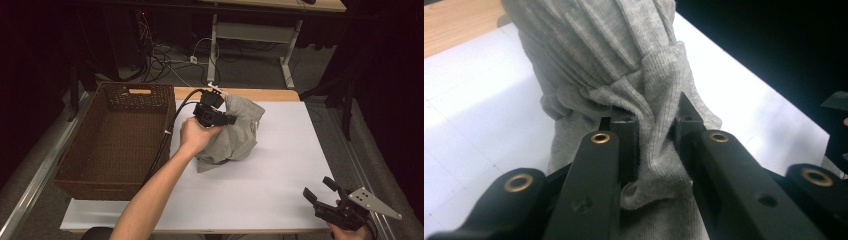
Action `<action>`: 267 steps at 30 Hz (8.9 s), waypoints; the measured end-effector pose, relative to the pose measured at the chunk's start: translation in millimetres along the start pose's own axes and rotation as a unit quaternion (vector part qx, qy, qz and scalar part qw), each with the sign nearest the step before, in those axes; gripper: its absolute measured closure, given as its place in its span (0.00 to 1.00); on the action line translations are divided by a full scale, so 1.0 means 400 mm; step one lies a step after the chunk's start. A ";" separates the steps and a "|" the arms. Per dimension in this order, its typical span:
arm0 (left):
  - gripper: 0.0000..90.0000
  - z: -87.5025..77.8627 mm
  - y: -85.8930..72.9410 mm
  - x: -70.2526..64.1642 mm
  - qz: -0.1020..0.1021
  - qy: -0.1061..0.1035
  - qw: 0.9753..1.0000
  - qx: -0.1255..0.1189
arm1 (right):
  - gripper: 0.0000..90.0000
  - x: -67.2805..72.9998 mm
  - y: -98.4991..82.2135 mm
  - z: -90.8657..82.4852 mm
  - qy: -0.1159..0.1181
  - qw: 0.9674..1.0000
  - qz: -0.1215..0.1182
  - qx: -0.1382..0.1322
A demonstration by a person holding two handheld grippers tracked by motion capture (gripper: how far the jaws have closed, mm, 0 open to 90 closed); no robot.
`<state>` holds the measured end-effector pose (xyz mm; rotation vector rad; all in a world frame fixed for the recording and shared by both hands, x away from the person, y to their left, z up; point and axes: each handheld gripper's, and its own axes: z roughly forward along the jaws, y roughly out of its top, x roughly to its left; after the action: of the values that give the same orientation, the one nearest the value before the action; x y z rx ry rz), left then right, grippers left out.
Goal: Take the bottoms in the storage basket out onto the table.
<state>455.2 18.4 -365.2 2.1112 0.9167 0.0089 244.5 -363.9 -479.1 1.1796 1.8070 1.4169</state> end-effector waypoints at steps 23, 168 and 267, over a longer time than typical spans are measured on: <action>0.81 0.088 -0.033 0.014 -0.004 0.013 1.000 0.017 | 0.18 0.001 0.000 0.000 0.002 1.000 -0.002 0.002; 0.44 -0.174 -0.140 0.036 0.010 0.058 0.998 -0.022 | 0.18 0.003 -0.001 0.002 0.010 1.000 0.008 0.004; 0.39 -0.389 -0.347 0.064 -0.003 0.111 0.989 -0.093 | 0.18 0.003 -0.001 0.002 0.007 1.000 0.008 0.005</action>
<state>343.0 195.8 -364.0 1.9589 1.0115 0.3194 244.4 -362.4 -479.4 1.1930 1.8200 1.4306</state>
